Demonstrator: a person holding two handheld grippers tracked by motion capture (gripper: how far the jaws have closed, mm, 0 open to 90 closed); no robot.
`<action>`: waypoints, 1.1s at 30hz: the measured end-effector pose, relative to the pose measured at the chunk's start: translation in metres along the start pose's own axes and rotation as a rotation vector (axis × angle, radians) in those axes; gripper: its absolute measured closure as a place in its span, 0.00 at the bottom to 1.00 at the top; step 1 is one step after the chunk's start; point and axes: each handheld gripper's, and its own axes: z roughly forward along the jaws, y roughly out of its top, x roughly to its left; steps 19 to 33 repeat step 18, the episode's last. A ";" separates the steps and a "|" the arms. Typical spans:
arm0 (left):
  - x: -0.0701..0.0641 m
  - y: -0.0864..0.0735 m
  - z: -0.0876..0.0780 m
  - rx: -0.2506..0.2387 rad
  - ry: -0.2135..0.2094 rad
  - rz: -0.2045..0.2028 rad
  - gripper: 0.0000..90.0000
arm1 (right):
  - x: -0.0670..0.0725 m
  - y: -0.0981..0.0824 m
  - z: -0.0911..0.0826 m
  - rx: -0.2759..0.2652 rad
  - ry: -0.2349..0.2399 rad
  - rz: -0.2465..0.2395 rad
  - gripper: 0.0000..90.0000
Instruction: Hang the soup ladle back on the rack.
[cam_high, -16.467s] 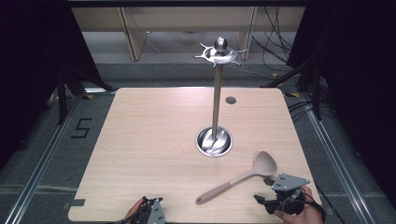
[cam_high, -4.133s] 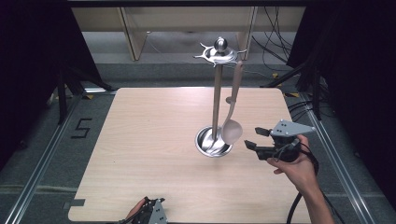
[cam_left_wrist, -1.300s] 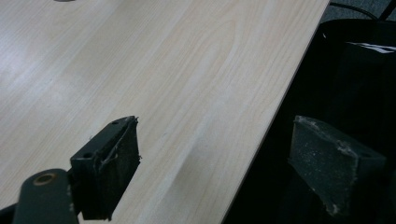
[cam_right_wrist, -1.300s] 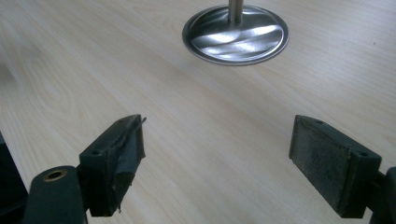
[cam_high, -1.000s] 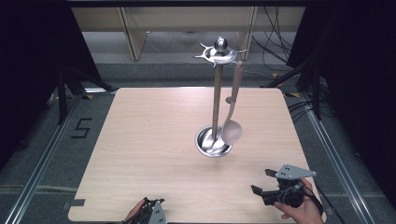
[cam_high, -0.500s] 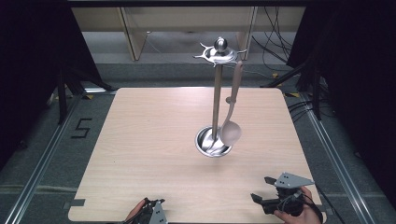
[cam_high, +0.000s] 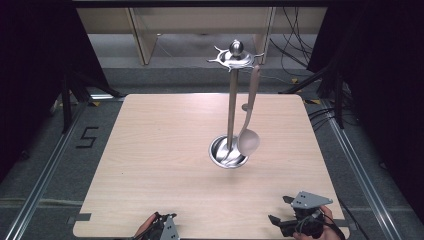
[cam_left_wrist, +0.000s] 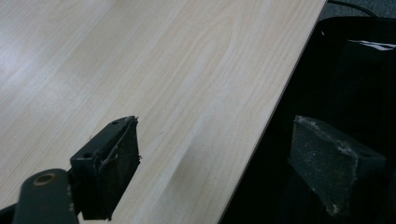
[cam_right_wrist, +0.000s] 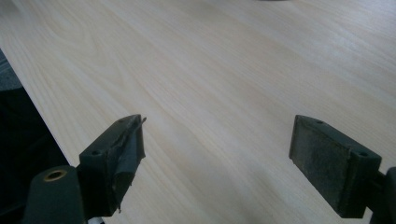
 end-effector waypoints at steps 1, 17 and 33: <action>0.000 0.000 0.000 0.000 0.000 -0.001 0.17 | 0.001 -0.001 0.000 0.002 -0.010 -0.003 0.21; 0.000 0.000 0.000 -0.004 -0.006 -0.001 0.17 | -0.004 -0.003 0.001 0.013 -0.021 0.007 0.21; 0.000 0.000 0.000 -0.006 -0.006 -0.003 0.17 | -0.004 -0.003 0.001 0.012 -0.020 0.007 0.21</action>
